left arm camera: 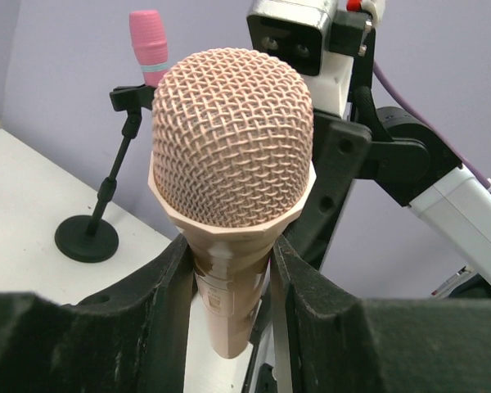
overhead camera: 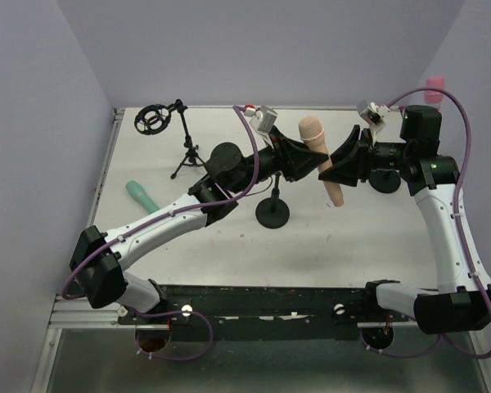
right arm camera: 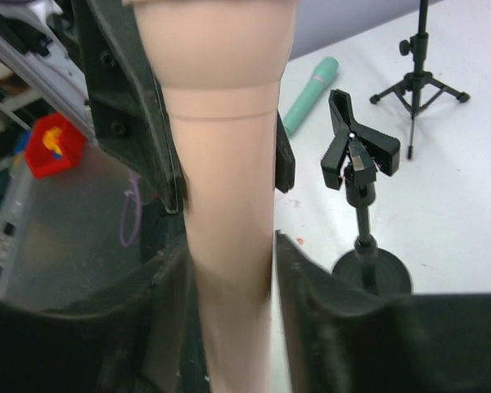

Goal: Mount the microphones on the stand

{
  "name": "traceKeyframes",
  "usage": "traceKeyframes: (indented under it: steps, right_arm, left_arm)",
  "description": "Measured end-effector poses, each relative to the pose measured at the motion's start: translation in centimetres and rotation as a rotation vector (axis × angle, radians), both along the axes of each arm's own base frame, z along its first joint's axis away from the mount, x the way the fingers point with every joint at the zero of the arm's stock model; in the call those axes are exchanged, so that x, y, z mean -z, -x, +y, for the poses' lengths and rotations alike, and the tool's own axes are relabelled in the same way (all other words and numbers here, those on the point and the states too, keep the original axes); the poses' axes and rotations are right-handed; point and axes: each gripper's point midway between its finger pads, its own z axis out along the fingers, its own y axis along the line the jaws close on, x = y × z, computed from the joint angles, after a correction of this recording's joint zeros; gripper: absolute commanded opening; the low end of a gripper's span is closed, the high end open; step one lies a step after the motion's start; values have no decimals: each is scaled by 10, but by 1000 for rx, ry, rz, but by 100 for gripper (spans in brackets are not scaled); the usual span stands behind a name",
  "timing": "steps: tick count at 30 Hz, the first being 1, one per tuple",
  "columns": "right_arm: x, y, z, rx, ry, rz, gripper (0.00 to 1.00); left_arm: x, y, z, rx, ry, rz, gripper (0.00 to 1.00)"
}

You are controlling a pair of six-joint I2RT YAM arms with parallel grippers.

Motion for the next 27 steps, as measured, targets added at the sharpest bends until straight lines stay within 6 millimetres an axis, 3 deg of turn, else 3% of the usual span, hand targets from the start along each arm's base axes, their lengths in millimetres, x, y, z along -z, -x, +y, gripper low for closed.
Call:
traceKeyframes:
  steps: [2,3,10,16,21,27]
  right_arm:
    - [1,0,-1,12,11,-9,85]
    - [2,-1,-1,18,17,-18,99]
    - [-2,-5,-7,66,76,-95,100]
    - [-7,-6,-14,85,152,-239,99]
    - [15,-12,-18,53,219,-341,100]
    - [58,-28,-3,-91,264,-381,100]
  left_arm:
    - [-1,0,0,-2,1,-10,8]
    - [-2,1,1,-3,2,-16,8]
    - [-15,15,30,-38,-4,-98,6]
    - [-37,49,93,-93,-31,-244,5]
    - [-42,83,151,-151,-94,-379,4]
    - [-7,104,193,-216,-217,-485,4]
